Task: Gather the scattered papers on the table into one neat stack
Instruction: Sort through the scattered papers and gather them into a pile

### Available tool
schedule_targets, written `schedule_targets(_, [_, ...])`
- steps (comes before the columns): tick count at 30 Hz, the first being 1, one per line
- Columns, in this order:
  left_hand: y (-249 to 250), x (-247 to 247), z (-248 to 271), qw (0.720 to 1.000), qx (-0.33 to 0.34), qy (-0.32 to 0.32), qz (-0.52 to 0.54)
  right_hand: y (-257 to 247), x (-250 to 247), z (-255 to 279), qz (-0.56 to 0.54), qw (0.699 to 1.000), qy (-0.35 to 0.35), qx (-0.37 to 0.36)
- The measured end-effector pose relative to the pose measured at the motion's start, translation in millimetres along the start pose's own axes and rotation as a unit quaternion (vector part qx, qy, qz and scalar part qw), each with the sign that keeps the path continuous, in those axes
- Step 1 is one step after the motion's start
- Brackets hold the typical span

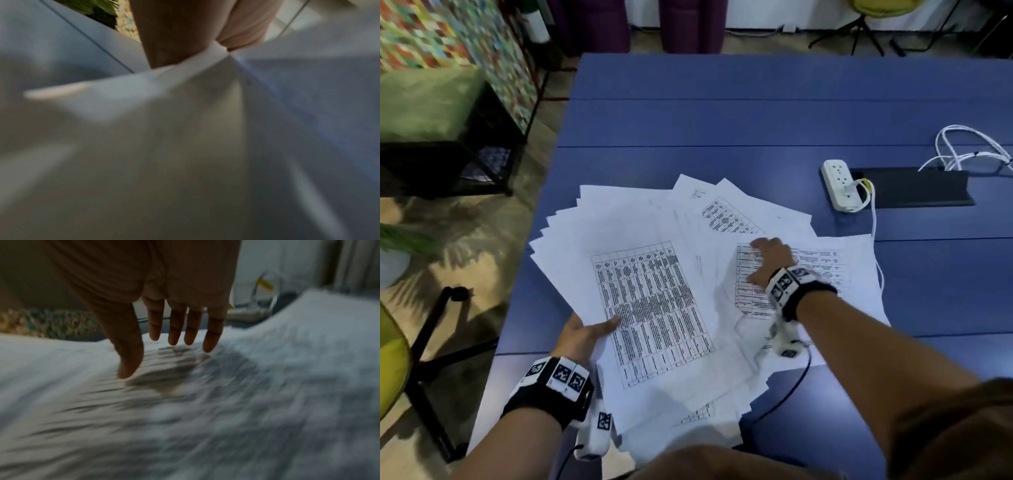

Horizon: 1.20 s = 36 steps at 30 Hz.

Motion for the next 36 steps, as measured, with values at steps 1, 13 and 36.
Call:
schedule_targets(1, [-7.4, -9.3, -1.8, 1.0, -0.007, 0.005, 0.005, 7.1, -15.5, -6.3, 0.054, 0.998, 0.004, 0.009])
schedule_targets(13, [-32.4, -49.8, -7.9, 0.998, -0.03, 0.018, -0.056, 24.2, -53.2, -35.4, 0.259, 0.965, -0.038, 0.011])
schedule_targets(36, [-77.1, -85.7, -43.6, 0.995, -0.07, 0.066, 0.015, -136.5, -4.9, -91.7, 0.23, 0.944, -0.04, -0.233])
Point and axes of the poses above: each hand's wrist, its own z-axis away from the middle knuckle, its own x-axis out of the palm, y = z × x, the point moved 6 cm from there along -z, towards the middle knuckle, and after that the axes turned 12 degrees about -z, right-handed, at the moved point
